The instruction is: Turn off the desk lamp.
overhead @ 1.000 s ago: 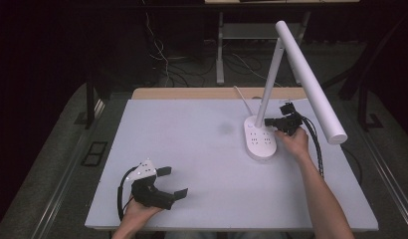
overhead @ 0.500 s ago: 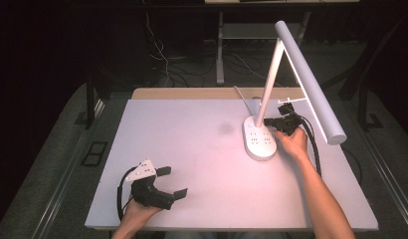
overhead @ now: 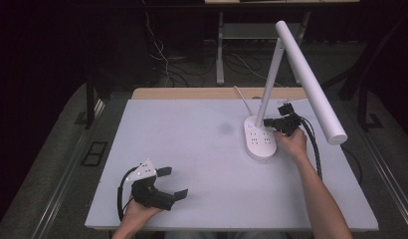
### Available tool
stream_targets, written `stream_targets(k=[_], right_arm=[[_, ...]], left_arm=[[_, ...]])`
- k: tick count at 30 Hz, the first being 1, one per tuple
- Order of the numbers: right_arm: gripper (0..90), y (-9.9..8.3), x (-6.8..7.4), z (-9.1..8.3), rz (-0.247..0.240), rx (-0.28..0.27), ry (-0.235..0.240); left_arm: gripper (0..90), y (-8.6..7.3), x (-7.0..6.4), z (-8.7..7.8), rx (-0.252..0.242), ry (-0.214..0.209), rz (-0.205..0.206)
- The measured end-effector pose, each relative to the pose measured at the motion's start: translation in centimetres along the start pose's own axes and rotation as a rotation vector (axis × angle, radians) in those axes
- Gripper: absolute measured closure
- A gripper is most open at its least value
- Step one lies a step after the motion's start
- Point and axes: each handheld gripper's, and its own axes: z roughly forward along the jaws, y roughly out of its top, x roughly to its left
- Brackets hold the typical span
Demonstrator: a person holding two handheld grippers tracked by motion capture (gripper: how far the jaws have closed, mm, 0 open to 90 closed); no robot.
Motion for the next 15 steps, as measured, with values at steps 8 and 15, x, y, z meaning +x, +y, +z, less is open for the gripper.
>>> stream_targets(k=[8,15], right_arm=[[90.0,0.15,0.29,-0.24,-0.020,0.006,-0.017],[90.0,0.30,0.40,-0.73,-0.017,-0.007,-0.017]], left_arm=[[0.0,0.02,0.07,-0.10,-0.005,0.002,-0.001],[0.0,0.02,0.00,0.00,0.000,0.001,0.002]])
